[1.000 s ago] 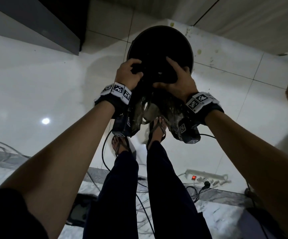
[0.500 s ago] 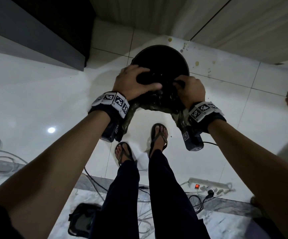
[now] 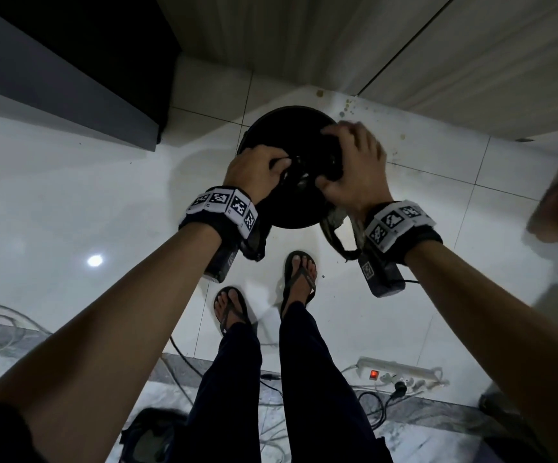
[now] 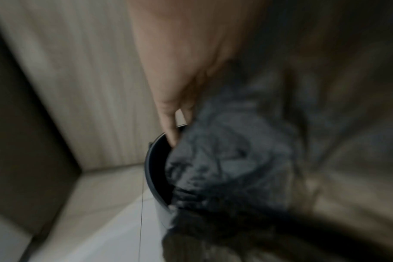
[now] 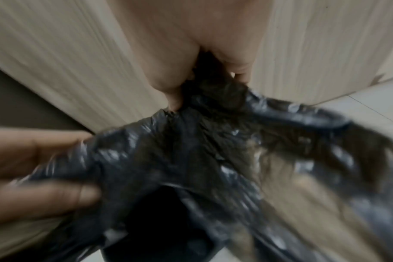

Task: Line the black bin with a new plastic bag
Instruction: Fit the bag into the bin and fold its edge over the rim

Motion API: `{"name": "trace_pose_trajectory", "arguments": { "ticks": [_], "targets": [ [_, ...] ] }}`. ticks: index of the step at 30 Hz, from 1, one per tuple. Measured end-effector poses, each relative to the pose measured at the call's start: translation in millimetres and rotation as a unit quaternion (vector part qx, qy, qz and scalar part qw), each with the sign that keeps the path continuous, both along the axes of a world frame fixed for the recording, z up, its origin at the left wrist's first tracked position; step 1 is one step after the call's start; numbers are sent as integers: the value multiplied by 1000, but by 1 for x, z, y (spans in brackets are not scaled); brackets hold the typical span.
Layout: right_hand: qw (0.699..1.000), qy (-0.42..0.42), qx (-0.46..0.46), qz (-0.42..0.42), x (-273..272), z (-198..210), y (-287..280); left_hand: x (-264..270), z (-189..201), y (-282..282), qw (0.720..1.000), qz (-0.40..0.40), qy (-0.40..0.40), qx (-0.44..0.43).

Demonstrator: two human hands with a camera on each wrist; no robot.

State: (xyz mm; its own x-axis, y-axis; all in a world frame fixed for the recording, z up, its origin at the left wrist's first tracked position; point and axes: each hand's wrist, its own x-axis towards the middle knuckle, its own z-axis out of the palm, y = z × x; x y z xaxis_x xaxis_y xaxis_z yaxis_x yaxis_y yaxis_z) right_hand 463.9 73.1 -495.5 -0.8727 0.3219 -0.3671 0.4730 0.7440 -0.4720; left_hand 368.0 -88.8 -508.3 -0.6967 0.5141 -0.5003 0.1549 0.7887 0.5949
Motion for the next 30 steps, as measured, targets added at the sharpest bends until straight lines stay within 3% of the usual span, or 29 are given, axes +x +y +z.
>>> {"name": "trace_pose_trajectory", "arguments": {
  "ticks": [2,4,7,11,15,18,22,25,30],
  "targets": [
    [998,-28,-8,49,0,-1,-5,-6,2,5,1000,13,3,6],
    [998,-42,-24,42,-2,-3,-7,-12,4,9,1000,26,4,15],
    [998,-20,-55,25,-10,-1,-9,-18,10,13,998,57,15,25],
    [997,7,-30,69,-16,4,-14,-24,16,13,991,117,24,51],
    [997,68,-18,18,-16,7,-26,-25,17,13,981,173,-12,90],
    [992,17,-116,-36,-22,8,-32,-28,15,14,969,214,-61,104],
    [983,7,-155,-97,-30,0,-35,-31,17,10,964,216,-105,118],
    [977,42,-155,-141,-39,2,-28,-40,18,1,973,186,-87,109],
    [991,69,-89,-68,-53,14,-13,-61,30,-10,995,78,-15,53]
  ]
}}
